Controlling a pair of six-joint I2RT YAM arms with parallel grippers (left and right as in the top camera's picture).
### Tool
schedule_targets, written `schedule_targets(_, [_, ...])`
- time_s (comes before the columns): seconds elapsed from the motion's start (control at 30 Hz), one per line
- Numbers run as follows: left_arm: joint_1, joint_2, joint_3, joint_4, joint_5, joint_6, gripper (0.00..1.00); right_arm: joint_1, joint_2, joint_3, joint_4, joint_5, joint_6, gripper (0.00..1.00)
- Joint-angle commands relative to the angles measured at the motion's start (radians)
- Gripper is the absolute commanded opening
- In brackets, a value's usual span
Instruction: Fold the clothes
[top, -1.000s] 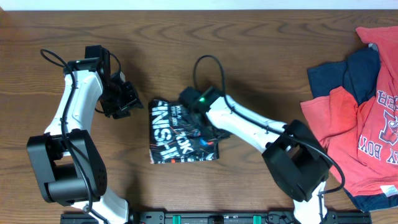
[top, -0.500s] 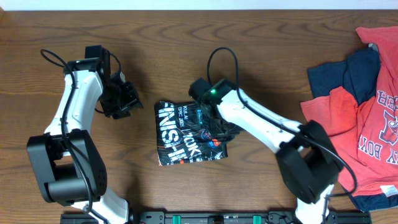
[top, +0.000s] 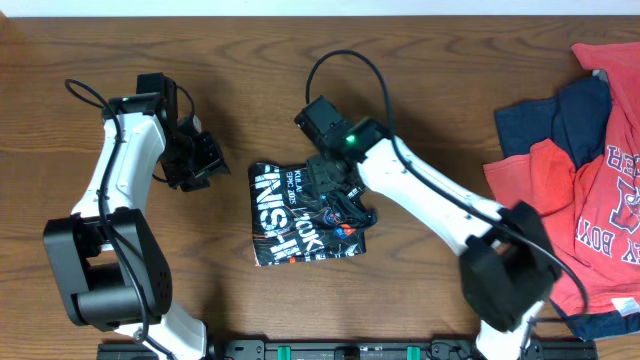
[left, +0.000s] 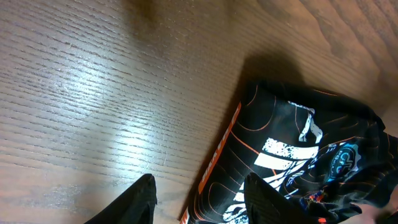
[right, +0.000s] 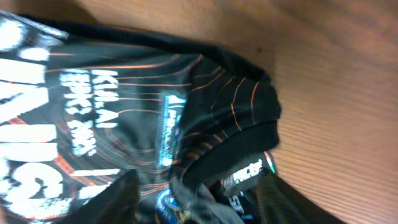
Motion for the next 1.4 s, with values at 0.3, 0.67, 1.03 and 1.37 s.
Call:
schedule_targets(0.3, [-0.003,-0.005,-0.003,-0.009,-0.012,-0.001,0.47,-0.087,0.071,-0.001,-0.157,0.267,0.287,0.01])
schedule_targets(0.67, [-0.091,-0.005,-0.003,0.157,0.040,0.063,0.62,-0.137,0.058,-0.001,-0.333,0.214,0.280,0.24])
schedule_targets(1.03, [-0.233,0.031,-0.003,0.235,0.067,0.068,0.82,-0.200,-0.125,0.000,-0.346,0.230,0.279,0.25])
schedule_targets(1.37, [-0.256,0.210,-0.003,0.264,0.124,0.111,0.83,-0.316,-0.347,0.000,-0.351,0.230,0.218,0.27])
